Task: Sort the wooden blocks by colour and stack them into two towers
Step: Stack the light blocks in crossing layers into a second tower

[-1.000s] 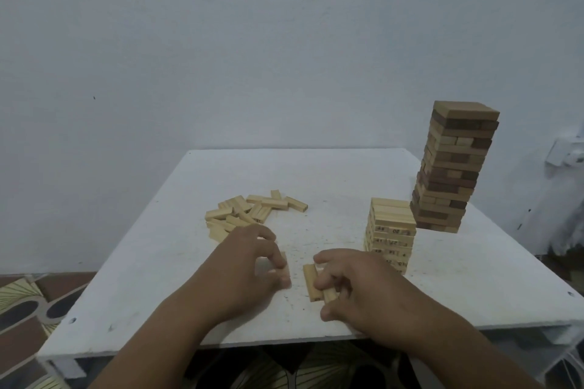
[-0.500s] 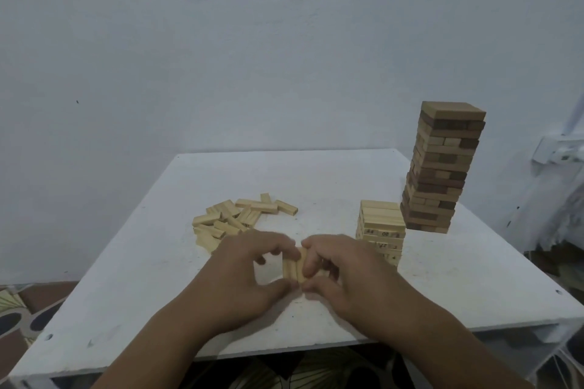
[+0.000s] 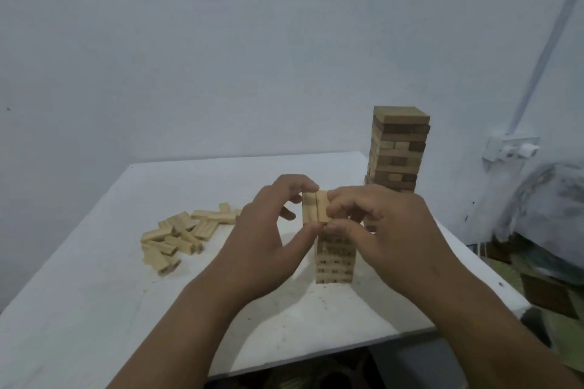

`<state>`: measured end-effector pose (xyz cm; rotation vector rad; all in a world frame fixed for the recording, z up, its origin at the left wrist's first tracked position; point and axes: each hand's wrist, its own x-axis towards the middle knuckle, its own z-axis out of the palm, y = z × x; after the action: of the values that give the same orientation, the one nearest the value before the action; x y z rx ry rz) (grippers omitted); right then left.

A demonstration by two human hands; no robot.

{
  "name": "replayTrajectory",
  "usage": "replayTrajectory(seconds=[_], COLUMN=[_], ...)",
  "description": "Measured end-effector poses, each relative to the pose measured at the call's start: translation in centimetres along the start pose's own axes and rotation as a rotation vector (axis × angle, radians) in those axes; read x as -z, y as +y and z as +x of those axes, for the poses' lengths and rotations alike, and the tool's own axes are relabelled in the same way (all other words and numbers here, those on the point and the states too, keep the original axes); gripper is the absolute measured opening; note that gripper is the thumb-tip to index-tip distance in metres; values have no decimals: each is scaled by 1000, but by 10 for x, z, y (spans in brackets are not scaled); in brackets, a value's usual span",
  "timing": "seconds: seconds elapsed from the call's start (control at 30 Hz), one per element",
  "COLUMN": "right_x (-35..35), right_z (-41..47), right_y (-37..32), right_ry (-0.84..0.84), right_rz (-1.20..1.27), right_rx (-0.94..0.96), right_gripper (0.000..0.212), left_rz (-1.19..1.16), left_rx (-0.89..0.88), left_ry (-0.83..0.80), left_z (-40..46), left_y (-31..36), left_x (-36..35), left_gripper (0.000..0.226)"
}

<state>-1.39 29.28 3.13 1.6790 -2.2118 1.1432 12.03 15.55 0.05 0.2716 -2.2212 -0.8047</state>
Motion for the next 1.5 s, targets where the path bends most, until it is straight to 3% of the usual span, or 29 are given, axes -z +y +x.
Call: replayTrajectory(seconds=[0.33,0.53,0.87,1.2,1.37,1.5], right_x=[3,7,8,9,6,-31], right_z=[0,-1,-2,-2,4,21], right_y=[32,37,34,35,17,-25], right_ry=[13,-9,-23,-18,90,98], right_rz=[6,40,81,85,43,120], right_rx=[-36,-62,-83,-83,64,139], right_gripper=[20,25,24,23,15,16], left_rz=[-1,9,-1,-9,-31,135], left_rx=[95,132,159,139,178,222], left_ry=[-96,-73,16,18,72,113], left_z=[9,8,6,4,-2,-10], left_y=[-8,-9,-17,-13,-13,-33], left_x=[-23,-22,-21,-17,3,30], left_gripper=[53,64,26,32,27,20])
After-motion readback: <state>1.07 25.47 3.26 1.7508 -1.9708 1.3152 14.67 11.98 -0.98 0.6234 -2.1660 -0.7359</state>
